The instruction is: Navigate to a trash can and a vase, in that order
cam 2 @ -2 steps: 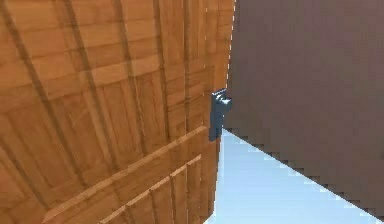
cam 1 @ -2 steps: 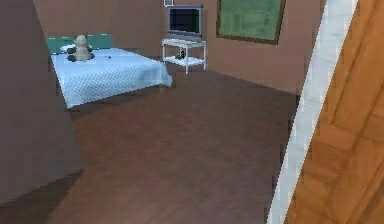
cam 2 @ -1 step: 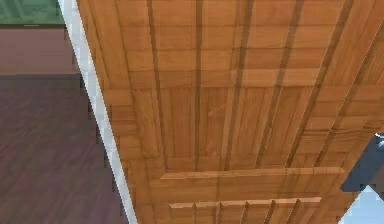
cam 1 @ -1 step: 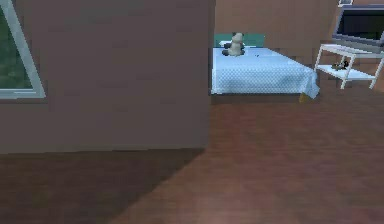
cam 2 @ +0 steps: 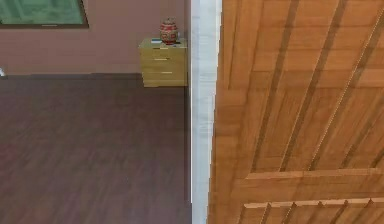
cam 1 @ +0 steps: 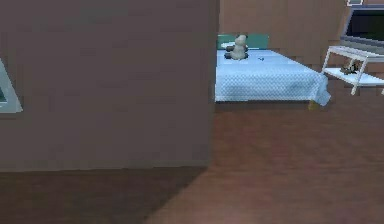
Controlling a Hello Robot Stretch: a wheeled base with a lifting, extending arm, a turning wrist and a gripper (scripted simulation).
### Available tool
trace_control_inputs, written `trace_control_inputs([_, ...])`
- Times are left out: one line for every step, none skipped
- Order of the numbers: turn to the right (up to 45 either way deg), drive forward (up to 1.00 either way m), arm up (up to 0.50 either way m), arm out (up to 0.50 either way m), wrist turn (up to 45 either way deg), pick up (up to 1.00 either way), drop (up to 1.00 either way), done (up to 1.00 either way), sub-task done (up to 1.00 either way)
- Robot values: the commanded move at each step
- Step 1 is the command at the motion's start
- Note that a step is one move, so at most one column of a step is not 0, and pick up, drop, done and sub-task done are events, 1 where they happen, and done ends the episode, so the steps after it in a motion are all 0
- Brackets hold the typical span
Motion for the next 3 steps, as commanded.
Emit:
trace_control_inputs([45.0, 0.00, 0.00, 0.00, 0.0, 0.00, 0.00, 0.00, 0.00])
trace_control_inputs([6.0, 0.00, 0.00, 0.00, 0.0, 0.00, 0.00, 0.00, 0.00])
trace_control_inputs([0.0, 0.45, 0.00, 0.00, 0.0, 0.00, 0.00, 0.00, 0.00])
